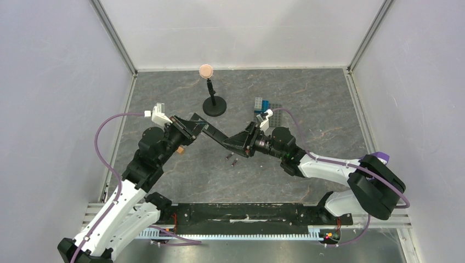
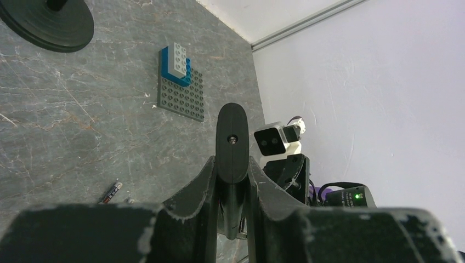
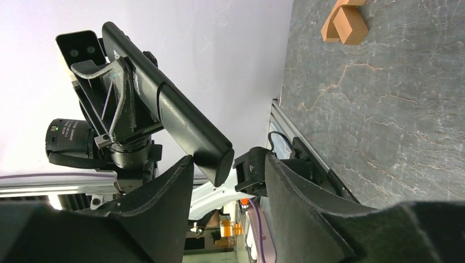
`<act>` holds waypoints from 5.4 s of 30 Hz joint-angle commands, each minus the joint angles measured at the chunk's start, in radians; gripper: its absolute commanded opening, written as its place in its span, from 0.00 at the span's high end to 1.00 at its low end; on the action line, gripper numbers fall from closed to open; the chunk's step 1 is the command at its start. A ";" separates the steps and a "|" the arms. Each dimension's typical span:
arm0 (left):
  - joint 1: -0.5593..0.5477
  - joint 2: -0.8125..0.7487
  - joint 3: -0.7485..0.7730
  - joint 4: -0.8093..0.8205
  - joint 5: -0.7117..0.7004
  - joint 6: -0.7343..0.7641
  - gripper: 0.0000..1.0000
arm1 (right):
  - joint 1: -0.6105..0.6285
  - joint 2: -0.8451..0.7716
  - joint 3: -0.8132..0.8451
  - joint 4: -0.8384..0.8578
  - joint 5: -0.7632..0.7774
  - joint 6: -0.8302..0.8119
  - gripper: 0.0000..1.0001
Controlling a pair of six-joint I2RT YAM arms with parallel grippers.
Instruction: Load the batteries into the remote control
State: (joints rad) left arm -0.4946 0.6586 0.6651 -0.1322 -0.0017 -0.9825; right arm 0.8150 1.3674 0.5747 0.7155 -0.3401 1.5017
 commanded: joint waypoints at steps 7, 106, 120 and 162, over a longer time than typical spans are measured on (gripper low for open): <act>0.002 -0.013 0.033 0.061 -0.005 -0.048 0.98 | 0.001 0.014 0.004 0.048 -0.022 0.038 0.60; 0.003 -0.112 -0.136 -0.008 -0.135 0.505 0.98 | 0.181 0.233 0.405 -1.012 0.775 -0.408 0.52; 0.003 -0.187 -0.173 -0.029 -0.142 0.475 0.98 | 0.223 0.416 0.523 -1.100 0.806 -0.321 0.52; -0.001 -0.242 -0.215 -0.013 -0.159 0.457 0.98 | 0.256 0.594 0.621 -1.237 0.705 -0.383 0.81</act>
State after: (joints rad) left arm -0.4904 0.4290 0.4511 -0.1856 -0.1555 -0.5083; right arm 1.0645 1.8919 1.2003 -0.4732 0.4198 1.1099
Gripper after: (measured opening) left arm 0.252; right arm 0.234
